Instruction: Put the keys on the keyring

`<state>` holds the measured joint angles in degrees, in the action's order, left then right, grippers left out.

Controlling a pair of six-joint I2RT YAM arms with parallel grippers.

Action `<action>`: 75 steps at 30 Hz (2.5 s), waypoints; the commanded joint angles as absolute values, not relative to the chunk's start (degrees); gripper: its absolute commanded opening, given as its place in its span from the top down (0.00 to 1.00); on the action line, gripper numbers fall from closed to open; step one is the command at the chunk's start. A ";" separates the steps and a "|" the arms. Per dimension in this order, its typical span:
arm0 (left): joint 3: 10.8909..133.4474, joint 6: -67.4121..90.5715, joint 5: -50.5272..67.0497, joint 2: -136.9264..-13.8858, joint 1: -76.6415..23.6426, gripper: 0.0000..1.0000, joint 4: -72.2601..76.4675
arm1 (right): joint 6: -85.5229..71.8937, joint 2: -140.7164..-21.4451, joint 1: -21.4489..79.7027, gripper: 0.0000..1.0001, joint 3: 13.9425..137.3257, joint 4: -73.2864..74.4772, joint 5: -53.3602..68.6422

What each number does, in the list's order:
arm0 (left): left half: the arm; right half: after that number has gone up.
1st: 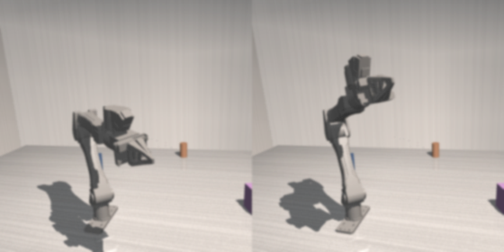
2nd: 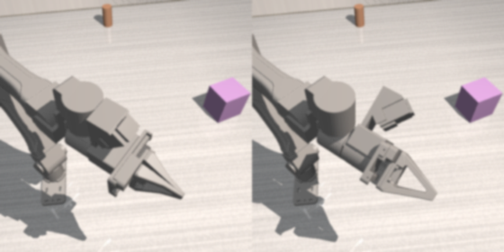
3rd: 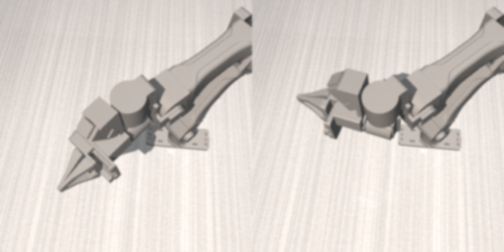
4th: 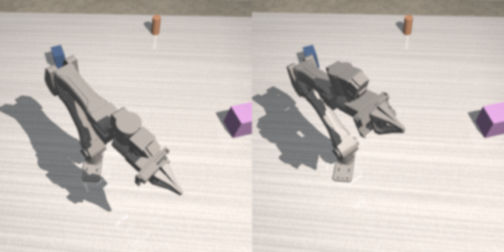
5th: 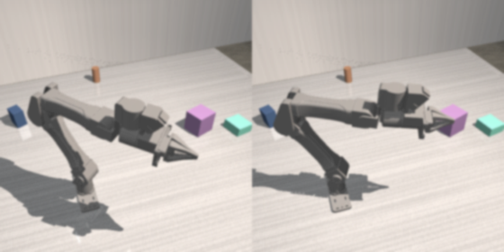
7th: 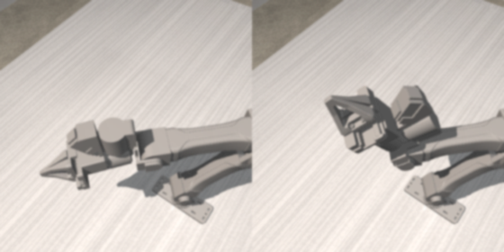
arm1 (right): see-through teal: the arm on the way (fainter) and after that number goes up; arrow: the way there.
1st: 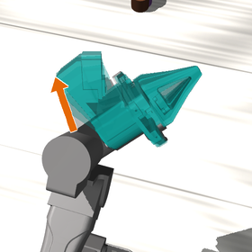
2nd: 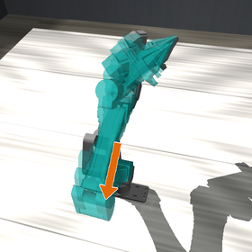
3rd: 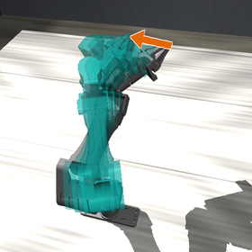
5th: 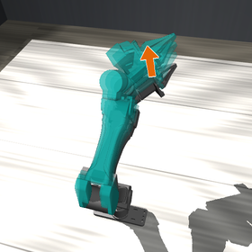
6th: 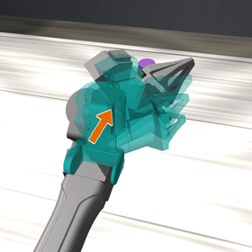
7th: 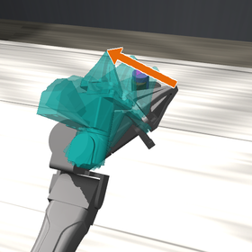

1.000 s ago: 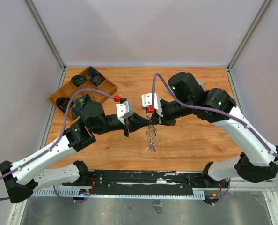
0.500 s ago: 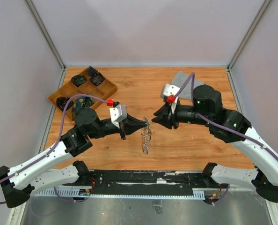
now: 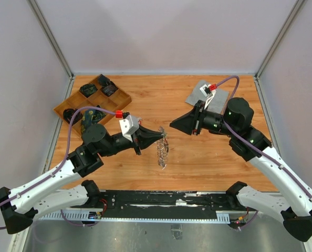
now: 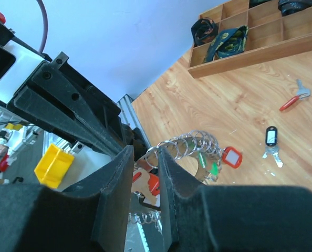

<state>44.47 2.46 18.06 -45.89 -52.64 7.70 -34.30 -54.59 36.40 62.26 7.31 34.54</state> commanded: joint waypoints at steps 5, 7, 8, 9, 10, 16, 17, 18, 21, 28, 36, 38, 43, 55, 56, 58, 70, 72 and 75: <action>44.60 3.55 16.02 -44.22 -52.82 1.00 13.73 | -39.22 -52.01 40.05 0.74 60.47 5.21 33.11; 44.65 3.61 15.95 -44.10 -52.78 1.00 13.96 | -39.63 -51.86 40.59 0.74 59.67 5.22 32.75; 44.71 3.62 15.99 -44.05 -52.74 0.99 13.96 | -39.79 -51.92 41.13 0.74 59.48 5.04 32.57; 44.76 3.60 15.97 -44.01 -52.75 0.99 14.01 | -39.75 -52.06 41.73 0.74 59.49 5.20 32.26; 44.74 3.60 15.99 -43.98 -52.78 0.99 14.06 | -39.59 -52.30 42.31 0.74 59.61 5.56 32.03; 44.57 3.70 15.84 -43.53 -52.78 0.99 14.20 | -39.29 -52.87 44.21 0.75 59.81 6.59 30.81; 44.56 3.69 15.88 -43.42 -52.76 0.99 14.18 | -39.29 -52.95 44.33 0.76 59.87 6.60 30.84; 44.56 3.65 15.83 -43.42 -52.81 1.00 14.13 | -39.29 -52.99 44.38 0.76 60.00 6.59 30.85; 44.56 3.61 15.82 -43.20 -52.78 0.99 14.04 | -39.29 -53.16 44.60 0.79 60.09 6.48 30.85; 44.47 3.56 15.50 -42.76 -52.82 0.99 14.22 | -39.40 -53.50 44.67 0.81 60.04 6.00 30.78; 44.39 3.67 15.73 -42.93 -52.78 1.00 14.05 | -40.53 -53.47 44.93 0.90 59.41 2.31 31.26; 44.48 3.60 15.75 -42.98 -52.80 0.99 14.01 | -40.77 -53.12 44.95 0.94 59.18 1.67 31.21; 44.68 3.50 16.19 -43.10 -52.82 0.99 13.86 | -40.12 -53.00 44.96 0.99 59.43 2.69 31.02; 44.88 3.34 15.87 -42.28 -52.79 1.00 13.66 | -36.58 -53.04 44.93 0.99 61.50 10.33 28.15; 44.77 3.34 15.88 -42.27 -52.81 1.00 13.75 | -36.42 -53.08 44.91 0.99 61.49 10.76 28.01; 44.75 3.35 16.11 -42.28 -52.81 1.00 14.00 | -36.37 -53.13 44.93 0.99 61.50 10.98 27.93; 44.43 4.35 18.86 -42.88 -52.82 1.00 15.66 | -36.43 -55.53 45.95 0.99 61.34 7.84 30.08; 44.32 4.46 18.90 -42.81 -52.81 0.99 15.93 | -36.20 -55.49 46.01 0.99 61.26 7.63 30.35; 44.14 4.70 18.82 -42.56 -52.80 0.99 16.40 | -34.24 -54.65 46.05 0.94 61.62 7.86 29.83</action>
